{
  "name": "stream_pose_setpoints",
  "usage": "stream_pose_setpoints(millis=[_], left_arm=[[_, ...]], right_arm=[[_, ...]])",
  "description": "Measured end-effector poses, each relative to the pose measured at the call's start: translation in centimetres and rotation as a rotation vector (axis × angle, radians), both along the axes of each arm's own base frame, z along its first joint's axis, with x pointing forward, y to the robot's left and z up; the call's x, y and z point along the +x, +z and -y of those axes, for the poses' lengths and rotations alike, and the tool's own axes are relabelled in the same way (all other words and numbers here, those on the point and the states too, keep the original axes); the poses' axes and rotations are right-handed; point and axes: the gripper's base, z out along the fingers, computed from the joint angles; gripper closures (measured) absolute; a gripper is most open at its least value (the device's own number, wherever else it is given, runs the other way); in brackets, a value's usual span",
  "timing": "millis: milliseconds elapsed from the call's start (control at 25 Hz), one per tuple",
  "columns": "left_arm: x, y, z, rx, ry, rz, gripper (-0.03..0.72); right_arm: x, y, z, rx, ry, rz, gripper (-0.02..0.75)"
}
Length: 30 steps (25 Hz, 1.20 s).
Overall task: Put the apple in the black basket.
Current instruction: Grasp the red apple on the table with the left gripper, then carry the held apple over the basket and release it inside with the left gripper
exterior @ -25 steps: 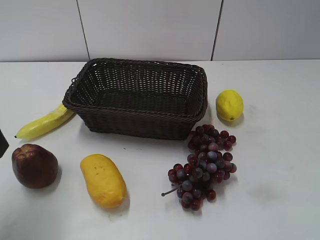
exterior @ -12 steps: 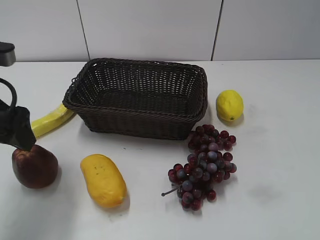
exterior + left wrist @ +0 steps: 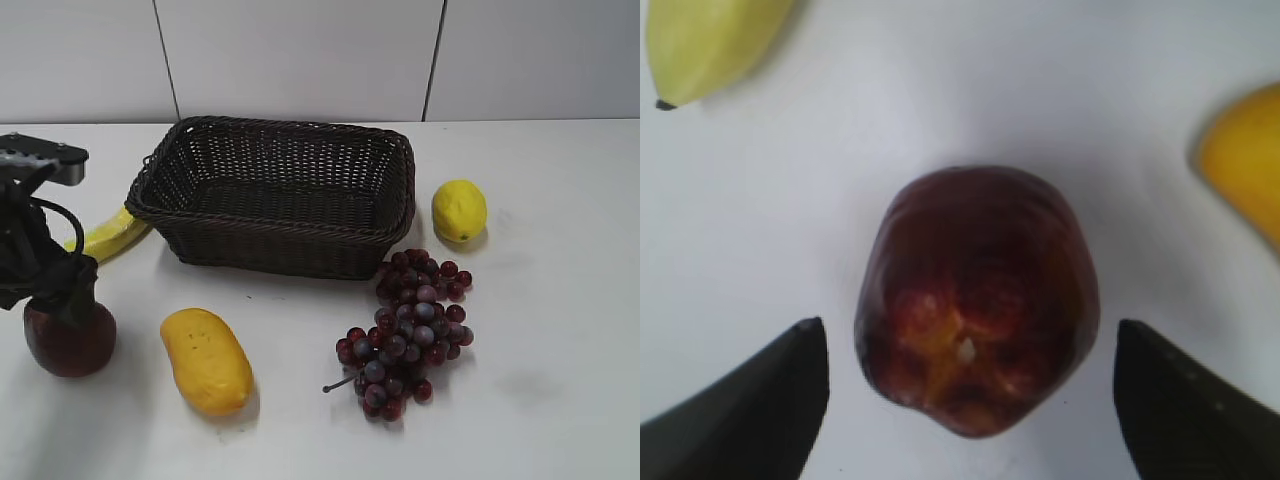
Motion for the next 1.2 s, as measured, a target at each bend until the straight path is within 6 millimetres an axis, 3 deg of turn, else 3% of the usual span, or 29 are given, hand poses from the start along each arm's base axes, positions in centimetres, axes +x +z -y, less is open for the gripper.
stream_pose_setpoints(millis=[240,440,840,1040,1200], left_arm=[[0.5,-1.8,0.1,0.018,-0.002,-0.04,0.023],[0.7,-1.8,0.2,0.013,0.0,-0.028,0.108],[0.2,-1.7,0.2,0.017,0.005,-0.085,0.111],[-0.2,0.7,0.1,0.013,-0.001,-0.092,0.111],[-0.2,5.1,0.2,-0.022,-0.007,-0.011,0.112]], right_arm=[[0.0,0.0,0.0,0.0,0.0,0.0,0.147],[0.0,0.0,0.0,0.0,0.0,0.0,0.147],[0.0,0.0,0.0,0.0,0.0,0.0,0.147],[0.0,0.0,0.0,0.0,0.0,0.0,0.147],[0.0,0.0,0.0,0.0,0.0,0.0,0.147]])
